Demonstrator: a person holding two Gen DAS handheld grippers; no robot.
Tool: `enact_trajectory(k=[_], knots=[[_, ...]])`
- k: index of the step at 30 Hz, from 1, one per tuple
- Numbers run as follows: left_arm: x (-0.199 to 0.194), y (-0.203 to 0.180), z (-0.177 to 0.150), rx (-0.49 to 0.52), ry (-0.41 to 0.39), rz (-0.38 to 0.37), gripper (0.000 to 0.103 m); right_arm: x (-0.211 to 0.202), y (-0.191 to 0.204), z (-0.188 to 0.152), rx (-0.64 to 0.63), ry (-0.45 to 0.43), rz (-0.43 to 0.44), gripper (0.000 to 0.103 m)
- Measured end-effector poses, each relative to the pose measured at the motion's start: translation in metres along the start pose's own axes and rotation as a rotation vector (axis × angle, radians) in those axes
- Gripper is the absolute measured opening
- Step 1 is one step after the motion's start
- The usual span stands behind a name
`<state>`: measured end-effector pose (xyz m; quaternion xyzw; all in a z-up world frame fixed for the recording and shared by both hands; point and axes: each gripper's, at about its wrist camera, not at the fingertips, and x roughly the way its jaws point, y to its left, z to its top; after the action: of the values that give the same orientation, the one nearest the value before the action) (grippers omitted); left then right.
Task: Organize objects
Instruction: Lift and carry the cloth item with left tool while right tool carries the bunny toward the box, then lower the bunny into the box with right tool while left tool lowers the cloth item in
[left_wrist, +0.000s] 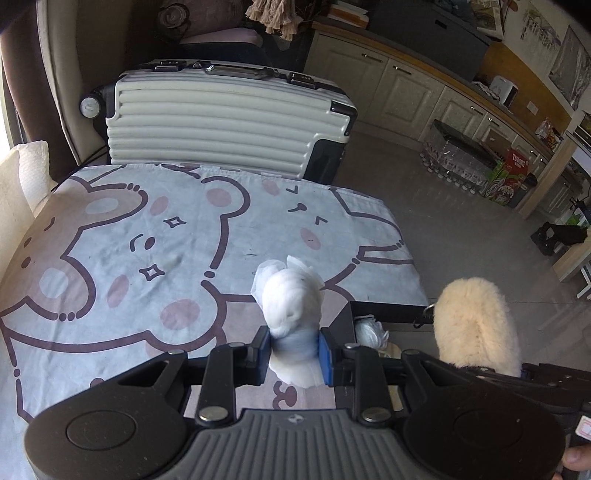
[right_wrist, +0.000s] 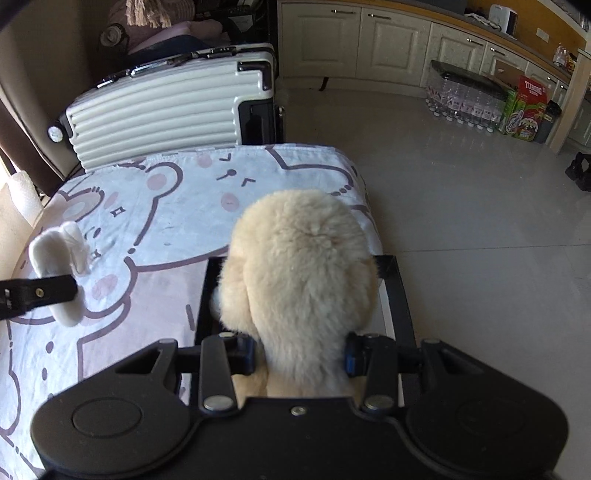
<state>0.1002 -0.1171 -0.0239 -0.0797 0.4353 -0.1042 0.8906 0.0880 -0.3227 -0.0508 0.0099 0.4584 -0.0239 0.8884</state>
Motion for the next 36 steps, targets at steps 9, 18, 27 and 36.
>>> enact_trajectory(k=[9,18,27,36], knots=[[0.007,-0.013,0.004,0.012,-0.021,-0.077,0.028,0.039,-0.026,-0.008,0.049,0.049,-0.042,0.042],[0.026,-0.039,0.003,0.066,-0.010,-0.176,0.028,0.074,-0.030,-0.019,0.056,0.136,-0.056,0.042],[0.054,-0.058,0.007,0.071,0.012,-0.270,0.028,0.093,-0.037,-0.029,0.048,0.176,-0.071,0.044],[0.097,-0.072,0.002,0.100,0.098,-0.281,0.028,0.079,-0.045,-0.030,0.085,0.179,-0.048,0.053]])
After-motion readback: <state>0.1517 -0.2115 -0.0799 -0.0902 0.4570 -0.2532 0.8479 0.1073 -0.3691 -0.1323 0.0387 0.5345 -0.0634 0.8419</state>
